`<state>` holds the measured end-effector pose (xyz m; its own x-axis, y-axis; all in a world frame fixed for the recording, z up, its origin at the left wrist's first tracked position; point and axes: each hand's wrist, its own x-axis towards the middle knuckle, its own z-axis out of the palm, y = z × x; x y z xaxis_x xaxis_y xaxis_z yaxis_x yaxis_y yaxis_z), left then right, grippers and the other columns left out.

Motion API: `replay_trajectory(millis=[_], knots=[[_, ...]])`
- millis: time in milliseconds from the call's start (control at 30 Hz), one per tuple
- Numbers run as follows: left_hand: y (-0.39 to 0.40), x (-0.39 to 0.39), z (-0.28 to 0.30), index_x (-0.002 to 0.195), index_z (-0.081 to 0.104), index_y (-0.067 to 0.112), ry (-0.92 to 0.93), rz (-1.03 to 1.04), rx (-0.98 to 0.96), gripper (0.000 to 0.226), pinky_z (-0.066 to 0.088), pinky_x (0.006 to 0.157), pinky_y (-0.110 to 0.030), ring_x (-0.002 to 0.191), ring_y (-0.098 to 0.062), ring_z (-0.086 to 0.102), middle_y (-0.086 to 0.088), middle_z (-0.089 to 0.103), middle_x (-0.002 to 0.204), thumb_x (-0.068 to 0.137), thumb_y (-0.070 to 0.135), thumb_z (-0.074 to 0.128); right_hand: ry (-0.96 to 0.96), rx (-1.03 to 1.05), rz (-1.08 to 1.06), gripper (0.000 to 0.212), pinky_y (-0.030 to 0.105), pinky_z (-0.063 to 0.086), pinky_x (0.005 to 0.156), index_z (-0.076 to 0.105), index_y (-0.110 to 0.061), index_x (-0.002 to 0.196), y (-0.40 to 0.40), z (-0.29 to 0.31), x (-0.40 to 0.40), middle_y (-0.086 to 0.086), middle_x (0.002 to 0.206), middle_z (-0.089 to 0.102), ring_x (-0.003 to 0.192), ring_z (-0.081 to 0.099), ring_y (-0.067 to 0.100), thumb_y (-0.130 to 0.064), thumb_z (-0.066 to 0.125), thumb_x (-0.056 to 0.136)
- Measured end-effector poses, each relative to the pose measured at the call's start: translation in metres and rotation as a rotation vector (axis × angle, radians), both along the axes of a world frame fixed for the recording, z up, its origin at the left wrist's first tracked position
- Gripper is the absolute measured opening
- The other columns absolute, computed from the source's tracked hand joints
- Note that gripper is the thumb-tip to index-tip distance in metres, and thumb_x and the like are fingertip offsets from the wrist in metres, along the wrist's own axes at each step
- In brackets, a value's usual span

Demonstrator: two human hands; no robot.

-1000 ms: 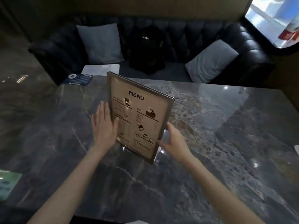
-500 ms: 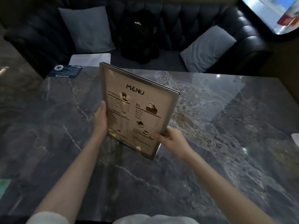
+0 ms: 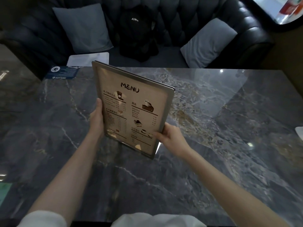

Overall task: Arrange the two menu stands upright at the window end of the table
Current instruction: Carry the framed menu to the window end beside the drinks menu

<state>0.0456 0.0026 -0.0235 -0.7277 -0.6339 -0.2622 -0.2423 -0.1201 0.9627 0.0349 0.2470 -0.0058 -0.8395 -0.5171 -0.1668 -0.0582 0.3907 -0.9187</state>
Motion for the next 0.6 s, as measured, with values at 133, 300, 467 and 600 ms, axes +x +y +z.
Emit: replay_trajectory(millis=[133,300,467,600], knots=[[0.010,-0.006,0.006,0.100,0.064,0.014,-0.039,-0.039,-0.093,0.056,0.045,0.082,-0.027,0.088,-0.010,0.059,0.005,0.064,0.090,0.091,0.058,0.030,-0.042,-0.020,-0.001,0.025,0.039,0.056,0.086,0.059,-0.009,0.111,0.014,0.008,-0.009,0.009,0.114,0.069,0.101,0.066,0.018,-0.009,0.061,0.086],[0.048,-0.027,0.021,0.102,0.062,0.012,-0.069,-0.093,-0.166,0.055,0.043,0.079,-0.026,0.084,-0.011,0.055,0.006,0.060,0.086,0.095,0.053,0.025,-0.064,0.016,-0.007,0.027,0.039,0.059,0.077,0.059,-0.006,0.112,0.049,0.024,-0.023,0.008,0.112,0.069,0.093,0.068,0.018,-0.010,0.062,0.085],[0.097,-0.055,0.027,0.073,0.059,0.023,-0.101,-0.192,-0.186,0.051,0.043,0.069,-0.022,0.072,-0.007,0.055,0.007,0.059,0.078,0.094,0.055,0.024,-0.099,-0.002,-0.097,0.029,0.041,0.059,0.079,0.058,-0.003,0.113,0.099,0.034,-0.032,0.012,0.113,0.069,0.096,0.068,0.022,-0.007,0.063,0.084],[0.148,-0.082,0.035,0.069,0.055,0.025,-0.088,-0.286,-0.228,0.050,0.038,0.060,-0.020,0.067,-0.005,0.052,0.007,0.056,0.073,0.094,0.055,0.024,-0.101,-0.003,-0.206,0.027,0.045,0.059,0.079,0.059,-0.004,0.112,0.149,0.038,-0.039,0.012,0.110,0.070,0.093,0.069,0.023,-0.005,0.061,0.084]])
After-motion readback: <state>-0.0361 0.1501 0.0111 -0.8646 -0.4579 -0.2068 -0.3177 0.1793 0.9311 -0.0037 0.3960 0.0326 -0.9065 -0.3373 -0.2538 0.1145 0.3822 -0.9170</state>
